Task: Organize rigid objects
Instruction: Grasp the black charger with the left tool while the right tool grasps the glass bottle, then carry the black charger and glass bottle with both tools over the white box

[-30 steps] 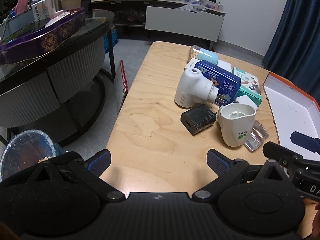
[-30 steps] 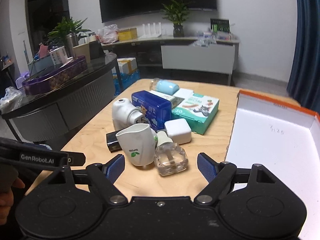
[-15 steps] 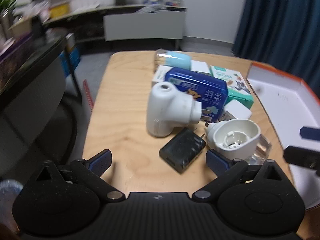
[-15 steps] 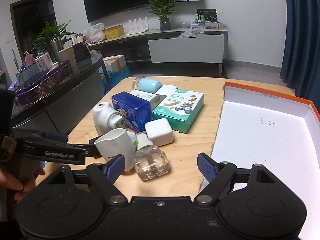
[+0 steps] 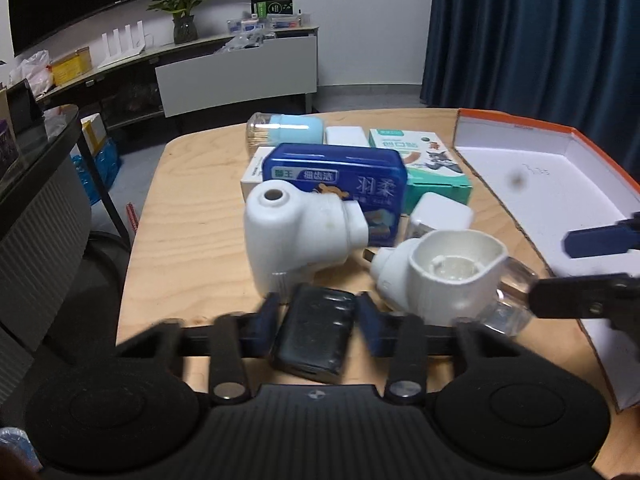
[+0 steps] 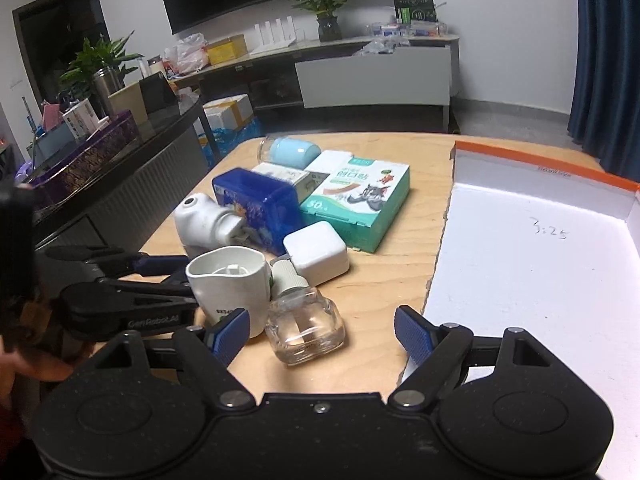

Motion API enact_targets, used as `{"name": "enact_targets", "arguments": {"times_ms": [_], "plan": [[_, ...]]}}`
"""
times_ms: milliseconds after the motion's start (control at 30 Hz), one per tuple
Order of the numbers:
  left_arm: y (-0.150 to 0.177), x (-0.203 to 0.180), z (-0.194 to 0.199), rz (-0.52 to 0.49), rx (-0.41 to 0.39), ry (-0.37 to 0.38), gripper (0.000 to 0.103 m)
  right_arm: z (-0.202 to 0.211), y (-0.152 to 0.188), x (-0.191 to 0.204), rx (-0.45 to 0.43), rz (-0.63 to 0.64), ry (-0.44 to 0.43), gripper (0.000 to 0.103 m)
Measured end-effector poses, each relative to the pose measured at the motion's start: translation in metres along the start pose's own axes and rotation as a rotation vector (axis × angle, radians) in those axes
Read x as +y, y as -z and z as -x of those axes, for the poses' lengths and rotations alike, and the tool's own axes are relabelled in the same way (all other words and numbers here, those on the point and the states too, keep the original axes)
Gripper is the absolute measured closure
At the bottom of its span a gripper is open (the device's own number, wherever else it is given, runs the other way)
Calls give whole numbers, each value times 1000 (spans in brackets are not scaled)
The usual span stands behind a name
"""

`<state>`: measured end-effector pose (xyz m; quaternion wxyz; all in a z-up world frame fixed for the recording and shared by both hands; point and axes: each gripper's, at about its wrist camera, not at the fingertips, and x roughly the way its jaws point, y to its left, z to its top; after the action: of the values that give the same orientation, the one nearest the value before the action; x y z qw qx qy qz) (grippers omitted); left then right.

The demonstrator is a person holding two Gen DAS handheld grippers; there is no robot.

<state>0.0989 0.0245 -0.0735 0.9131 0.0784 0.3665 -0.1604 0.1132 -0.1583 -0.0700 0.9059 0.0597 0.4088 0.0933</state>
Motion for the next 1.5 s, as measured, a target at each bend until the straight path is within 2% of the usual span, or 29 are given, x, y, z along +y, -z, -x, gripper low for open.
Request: {"name": "enact_targets", "arguments": {"times_ms": [300, 367, 433, 467, 533, 700, 1067, 1500], "plan": [[8, 2, 22, 81, 9, -2, 67, -31, -11, 6, 113, 68, -9, 11], [11, 4, 29, 114, 3, -6, 67, -39, -13, 10, 146, 93, -38, 19], [13, 5, 35, 132, -5, -13, 67, -45, -14, 18, 162, 133, -35, 20], [13, 5, 37, 138, -8, -16, 67, -47, -15, 22, 164, 149, -35, 30], [14, 5, 41, 157, -14, -21, 67, -48, -16, 29, 159, 181, -28, 43], [16, 4, 50, 188, -27, -20, 67, -34, -8, 27, 121, 157, -13, 43], [14, -15, 68, 215, -62, 6, 67, 33, -1, -4, -14, 21, -4, 43], [-5, -48, 73, 212, -77, 77, 67, 85, 5, -39, -98, -43, 84, 43]]}}
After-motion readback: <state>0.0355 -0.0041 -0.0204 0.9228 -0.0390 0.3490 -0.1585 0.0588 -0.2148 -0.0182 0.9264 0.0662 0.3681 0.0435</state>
